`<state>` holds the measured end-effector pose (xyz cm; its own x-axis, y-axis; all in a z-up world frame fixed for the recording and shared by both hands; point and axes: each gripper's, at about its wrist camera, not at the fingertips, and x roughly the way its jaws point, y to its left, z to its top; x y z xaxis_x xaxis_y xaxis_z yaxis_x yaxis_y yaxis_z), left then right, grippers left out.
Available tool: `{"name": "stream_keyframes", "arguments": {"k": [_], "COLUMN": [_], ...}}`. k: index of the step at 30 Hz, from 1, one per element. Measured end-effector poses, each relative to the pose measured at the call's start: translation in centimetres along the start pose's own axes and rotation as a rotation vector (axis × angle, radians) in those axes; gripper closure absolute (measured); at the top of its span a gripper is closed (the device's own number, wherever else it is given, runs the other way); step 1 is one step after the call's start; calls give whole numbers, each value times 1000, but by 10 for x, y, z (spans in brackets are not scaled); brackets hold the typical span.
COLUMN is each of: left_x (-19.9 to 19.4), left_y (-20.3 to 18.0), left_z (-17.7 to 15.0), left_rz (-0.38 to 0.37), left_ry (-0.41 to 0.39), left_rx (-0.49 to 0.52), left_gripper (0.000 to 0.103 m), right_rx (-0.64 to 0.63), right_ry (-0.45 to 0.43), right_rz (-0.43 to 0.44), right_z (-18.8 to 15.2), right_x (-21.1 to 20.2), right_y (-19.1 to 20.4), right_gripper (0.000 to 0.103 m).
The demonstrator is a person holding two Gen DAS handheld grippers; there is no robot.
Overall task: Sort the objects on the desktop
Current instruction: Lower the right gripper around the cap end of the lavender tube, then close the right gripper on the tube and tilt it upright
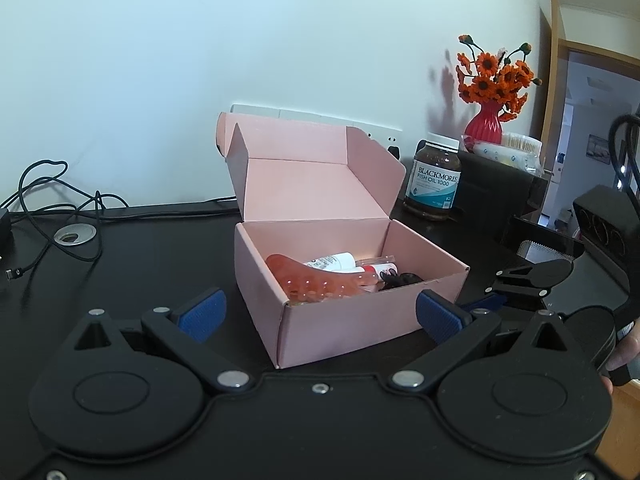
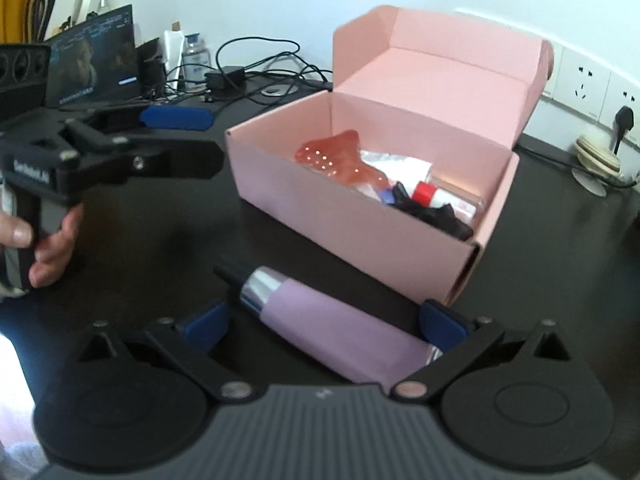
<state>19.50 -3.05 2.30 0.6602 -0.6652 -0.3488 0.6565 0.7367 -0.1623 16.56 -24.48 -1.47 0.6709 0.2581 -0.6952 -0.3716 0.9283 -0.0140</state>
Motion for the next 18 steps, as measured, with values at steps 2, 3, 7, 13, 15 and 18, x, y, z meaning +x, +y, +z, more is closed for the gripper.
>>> {"name": "stream_keyframes", "arguments": {"k": [2,3,7,13,15,18], "left_x": [0,0,-1,-1,0,0], "left_y": [0,0,0,0,0,0], "left_z": [0,0,0,0,0,0], "left_rz": [0,1,1,1,1,0], "left_ry": [0,0,-1,0,-1,-1], "left_rx": [-1,-1,-3,-5,-4,-1], "left_gripper": [0,0,0,0,0,0], "right_rx": [5,5,-6,-22,-27,-36], "right_ry": [-6,-9,-19,-29,-33,-37], "right_rz": [-4,-5,3,3,3,-1], "right_z": [-1,-2,-4,-2,-1,1], "right_x": [-1,-2,-8,-10,-10,-9], "right_y": [1,2,7,15,18,23], "right_gripper": [2,4,17,37,46,54]}}
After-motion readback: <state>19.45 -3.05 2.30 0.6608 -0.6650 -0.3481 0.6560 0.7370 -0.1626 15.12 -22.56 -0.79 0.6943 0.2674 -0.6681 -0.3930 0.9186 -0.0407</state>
